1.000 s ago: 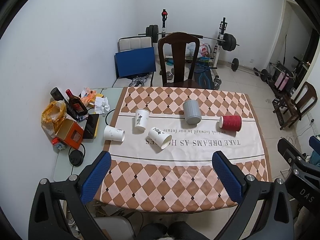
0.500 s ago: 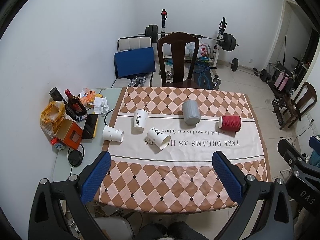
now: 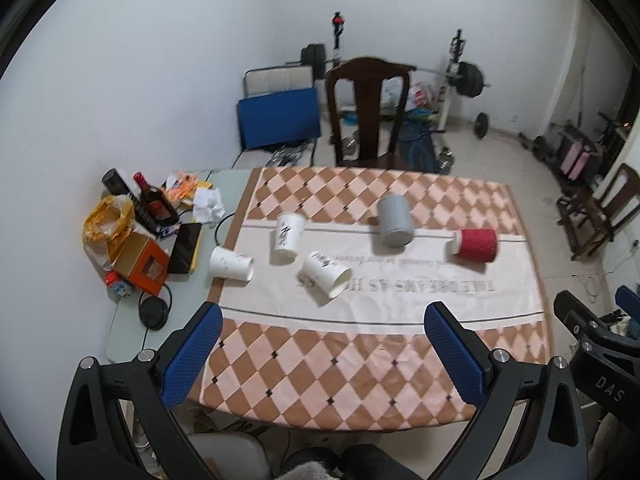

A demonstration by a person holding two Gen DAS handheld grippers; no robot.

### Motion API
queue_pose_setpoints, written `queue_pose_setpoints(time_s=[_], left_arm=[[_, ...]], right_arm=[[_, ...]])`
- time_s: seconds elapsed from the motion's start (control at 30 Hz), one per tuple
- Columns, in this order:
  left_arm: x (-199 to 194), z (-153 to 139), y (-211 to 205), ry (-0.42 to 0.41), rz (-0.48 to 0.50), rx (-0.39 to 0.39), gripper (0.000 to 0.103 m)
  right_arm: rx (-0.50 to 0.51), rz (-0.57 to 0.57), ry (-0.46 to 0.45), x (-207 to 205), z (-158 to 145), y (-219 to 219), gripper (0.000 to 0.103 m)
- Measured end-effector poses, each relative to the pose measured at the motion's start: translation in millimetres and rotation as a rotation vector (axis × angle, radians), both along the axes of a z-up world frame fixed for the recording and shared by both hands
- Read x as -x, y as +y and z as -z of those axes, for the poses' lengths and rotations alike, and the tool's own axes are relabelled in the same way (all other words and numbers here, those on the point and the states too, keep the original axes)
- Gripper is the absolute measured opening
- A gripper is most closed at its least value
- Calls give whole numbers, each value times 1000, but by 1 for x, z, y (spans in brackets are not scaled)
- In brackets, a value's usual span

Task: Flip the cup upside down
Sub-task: 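Reach the left gripper to the white cup with black calligraphy and grasp it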

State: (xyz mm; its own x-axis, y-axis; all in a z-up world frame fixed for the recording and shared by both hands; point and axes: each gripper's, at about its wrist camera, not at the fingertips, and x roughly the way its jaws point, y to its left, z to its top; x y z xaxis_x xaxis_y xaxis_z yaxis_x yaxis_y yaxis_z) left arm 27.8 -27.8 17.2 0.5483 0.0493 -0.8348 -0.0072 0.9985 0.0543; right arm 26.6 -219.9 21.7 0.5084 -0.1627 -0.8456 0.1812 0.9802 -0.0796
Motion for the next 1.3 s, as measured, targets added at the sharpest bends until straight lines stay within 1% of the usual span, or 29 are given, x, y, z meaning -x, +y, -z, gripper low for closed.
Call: queue_pose_setpoints(time_s=[0.07,0.23,0.27,0.33,0.47,0.63,0.7,0.77,0.93,1.0,1.17,1.23,1.27,1.3], left_arm=[[-10,20,5,19,-29,-26,103],[-37,69,20,94,-103,-89,103],[-44,80,23,110,-118,-106,103],[-53,97,30,134,-134,-124,103],[-81,136,47,215,-157,-136,103],[-120,175,60,313,-134,-110,103],[-140,191,66,354,-124,-88,103],[-160,202,73,377,-116,-64,103],[-214,228,88,421,-96,-20,102],[-237,239,94,427,-87,-8,101],[-281,267,100,450,-55,-13,100],[-292,277,100,464,-37,-20,99],[-298,283,100,477,-25,-19,98],[-303,289,101,488,-17,-14,91]], right_arm=[[2,1,51,-12,22,-4,103],[-22,-33,176,-35,91,-10,103],[-22,-38,197,-37,110,-13,103],[-24,-52,239,-44,140,-12,103],[-31,-61,323,-62,197,-8,103],[-34,-47,413,-90,251,0,103],[-27,-29,444,-104,268,2,103],[-34,-9,464,-118,281,2,103],[-32,36,519,-162,314,1,100],[-35,45,548,-179,327,3,97],[-26,54,595,-211,355,8,87],[-27,58,611,-221,364,10,85],[-28,63,617,-226,368,11,85],[-30,67,622,-232,372,13,85]])
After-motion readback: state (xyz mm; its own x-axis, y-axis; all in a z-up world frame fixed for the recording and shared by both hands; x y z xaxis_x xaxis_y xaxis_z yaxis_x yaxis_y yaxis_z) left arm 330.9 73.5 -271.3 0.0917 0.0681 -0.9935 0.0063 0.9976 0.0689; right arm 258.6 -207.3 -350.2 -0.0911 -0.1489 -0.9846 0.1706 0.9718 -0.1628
